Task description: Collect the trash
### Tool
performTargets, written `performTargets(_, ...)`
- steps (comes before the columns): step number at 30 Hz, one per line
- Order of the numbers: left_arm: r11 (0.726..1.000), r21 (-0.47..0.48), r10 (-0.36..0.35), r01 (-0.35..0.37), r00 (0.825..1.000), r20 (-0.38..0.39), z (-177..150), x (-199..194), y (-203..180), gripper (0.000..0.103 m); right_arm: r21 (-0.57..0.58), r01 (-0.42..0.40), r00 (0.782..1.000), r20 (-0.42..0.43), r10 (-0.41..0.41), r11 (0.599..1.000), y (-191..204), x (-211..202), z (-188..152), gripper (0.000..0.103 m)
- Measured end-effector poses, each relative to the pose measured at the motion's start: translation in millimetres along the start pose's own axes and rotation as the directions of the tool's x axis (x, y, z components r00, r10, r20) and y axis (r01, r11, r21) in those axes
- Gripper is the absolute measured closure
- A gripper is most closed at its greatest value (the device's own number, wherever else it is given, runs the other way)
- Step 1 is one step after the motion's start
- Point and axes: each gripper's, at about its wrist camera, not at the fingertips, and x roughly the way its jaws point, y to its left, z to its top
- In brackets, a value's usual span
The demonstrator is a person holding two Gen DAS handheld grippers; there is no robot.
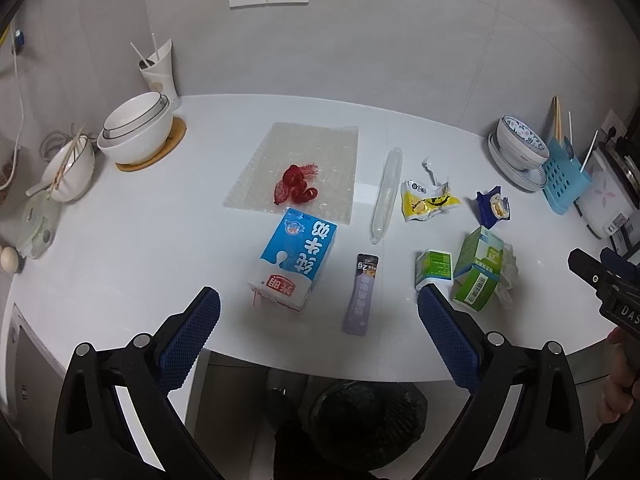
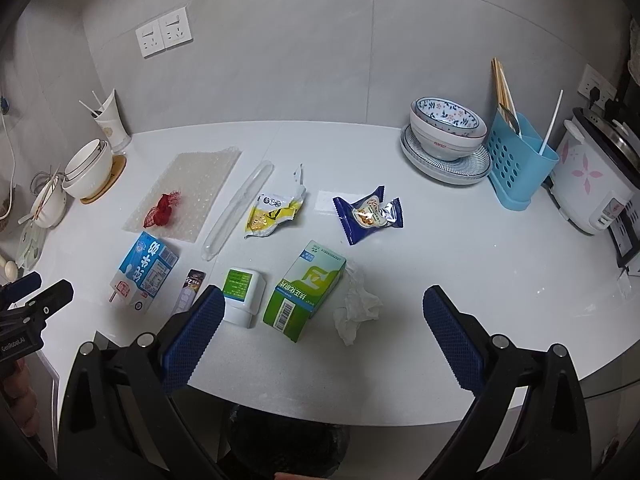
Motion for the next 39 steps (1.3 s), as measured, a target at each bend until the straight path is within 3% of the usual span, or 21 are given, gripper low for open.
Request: performTargets(39,1.0,-0.019,-0.02,0.02,1.0,-0.003,-2.4,1.3,0.5,0.007,0.0,0.012,1.0,-0.002,-0.012,1.0,3.1,-1.2,-0.4,0.008)
